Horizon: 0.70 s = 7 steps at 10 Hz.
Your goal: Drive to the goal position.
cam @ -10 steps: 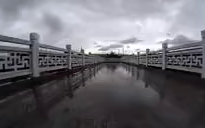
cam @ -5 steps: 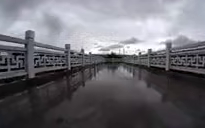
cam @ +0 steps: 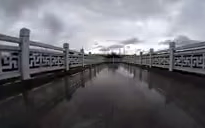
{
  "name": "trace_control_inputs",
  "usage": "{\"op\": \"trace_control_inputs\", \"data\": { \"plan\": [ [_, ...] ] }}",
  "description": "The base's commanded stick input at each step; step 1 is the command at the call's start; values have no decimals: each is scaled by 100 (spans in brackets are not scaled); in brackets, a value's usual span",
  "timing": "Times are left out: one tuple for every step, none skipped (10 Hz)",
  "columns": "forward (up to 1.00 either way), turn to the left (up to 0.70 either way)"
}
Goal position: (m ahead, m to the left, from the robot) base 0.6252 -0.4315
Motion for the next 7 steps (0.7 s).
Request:
{"op": "trace_control_inputs", "data": {
  "plan": [
    [45, 0],
    [45, 0],
    [45, 0],
    [45, 0],
    [45, 0],
    [45, 0],
    [45, 0]
  ]
}}
